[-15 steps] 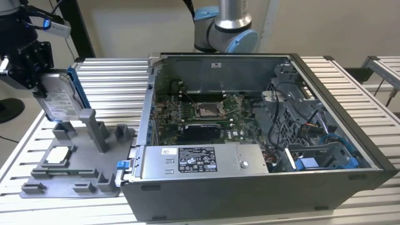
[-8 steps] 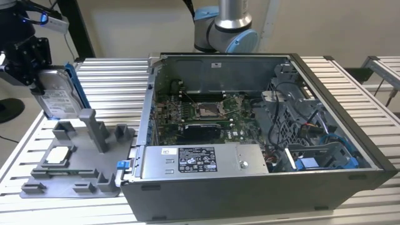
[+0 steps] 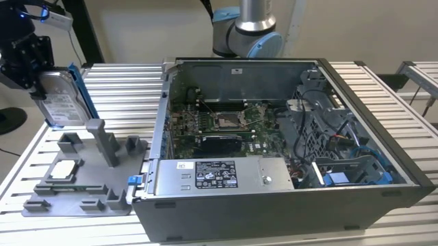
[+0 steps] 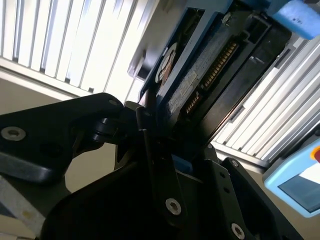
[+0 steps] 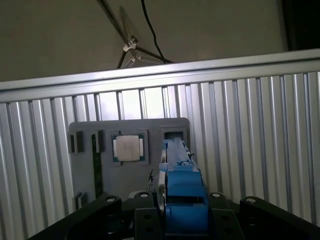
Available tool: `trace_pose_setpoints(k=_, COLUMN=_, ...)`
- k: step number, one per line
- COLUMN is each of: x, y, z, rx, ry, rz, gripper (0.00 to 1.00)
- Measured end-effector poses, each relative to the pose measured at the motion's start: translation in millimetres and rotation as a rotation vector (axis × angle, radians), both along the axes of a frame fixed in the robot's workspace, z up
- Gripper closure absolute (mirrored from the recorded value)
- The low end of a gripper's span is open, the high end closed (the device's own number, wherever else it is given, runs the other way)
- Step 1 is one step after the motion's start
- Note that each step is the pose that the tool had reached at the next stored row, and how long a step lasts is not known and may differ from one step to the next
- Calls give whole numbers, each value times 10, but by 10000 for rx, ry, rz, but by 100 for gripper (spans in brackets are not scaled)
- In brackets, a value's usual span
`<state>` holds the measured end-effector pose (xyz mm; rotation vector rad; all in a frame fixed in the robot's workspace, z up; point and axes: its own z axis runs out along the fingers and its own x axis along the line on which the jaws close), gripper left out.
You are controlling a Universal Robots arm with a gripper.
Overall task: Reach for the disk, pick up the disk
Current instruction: 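Pick up the disk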
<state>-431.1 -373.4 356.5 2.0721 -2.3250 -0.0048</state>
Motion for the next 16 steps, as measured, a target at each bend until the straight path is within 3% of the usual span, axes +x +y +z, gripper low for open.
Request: trace_pose_setpoints(k=16, x=-16, y=0, z=273, rx=-1, ry=-1, rz=0, gripper=100)
